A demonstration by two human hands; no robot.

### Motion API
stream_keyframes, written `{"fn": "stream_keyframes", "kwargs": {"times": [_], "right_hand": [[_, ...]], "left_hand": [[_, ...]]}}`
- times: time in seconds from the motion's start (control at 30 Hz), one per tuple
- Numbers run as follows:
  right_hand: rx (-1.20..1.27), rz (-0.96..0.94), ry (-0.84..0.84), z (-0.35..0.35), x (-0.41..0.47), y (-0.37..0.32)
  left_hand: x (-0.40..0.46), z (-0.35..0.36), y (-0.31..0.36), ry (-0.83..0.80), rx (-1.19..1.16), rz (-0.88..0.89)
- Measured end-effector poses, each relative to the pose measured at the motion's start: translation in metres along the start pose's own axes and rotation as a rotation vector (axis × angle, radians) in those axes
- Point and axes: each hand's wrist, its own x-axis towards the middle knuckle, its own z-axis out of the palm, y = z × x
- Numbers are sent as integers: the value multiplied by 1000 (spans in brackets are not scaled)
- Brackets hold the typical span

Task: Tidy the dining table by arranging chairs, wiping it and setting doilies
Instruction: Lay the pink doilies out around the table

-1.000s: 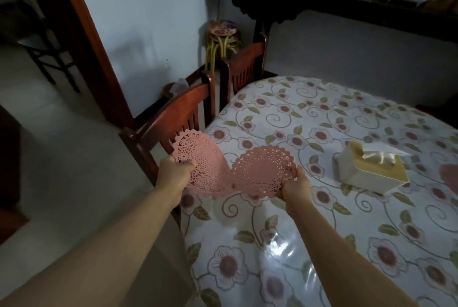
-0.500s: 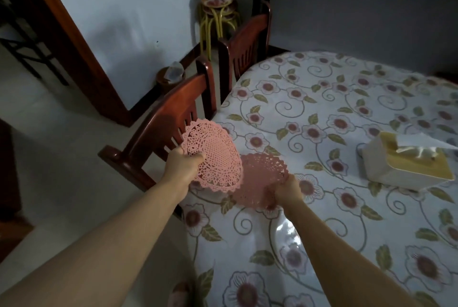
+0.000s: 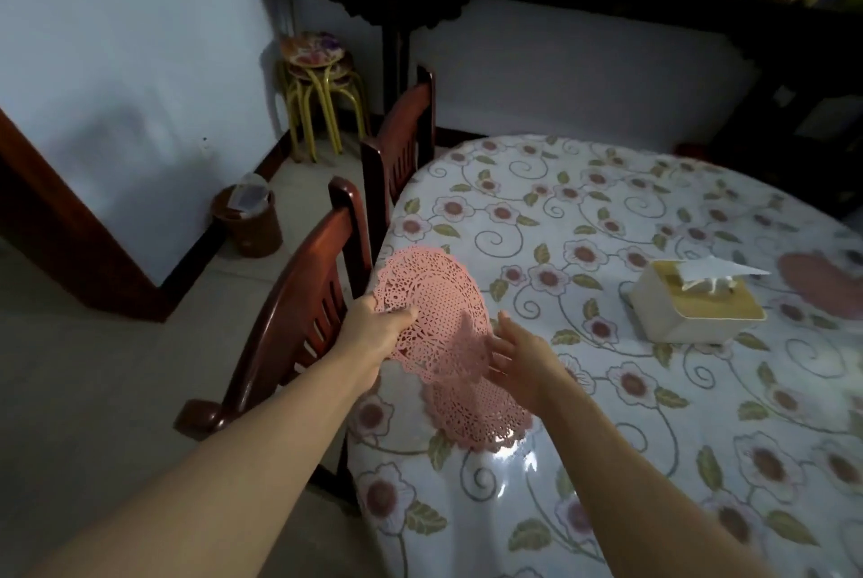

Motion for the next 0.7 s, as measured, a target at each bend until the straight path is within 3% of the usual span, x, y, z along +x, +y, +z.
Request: {"fn": "stream_keyframes", "kwargs": {"times": [0.33,0.7], "right_hand": [[-270,-154,39,-38,45,-59],[-46,-192,309,-69,207,-140]], "left_hand": [[61,54,36,-49,100,-29],[186,111,72,-77,44,-81]]}}
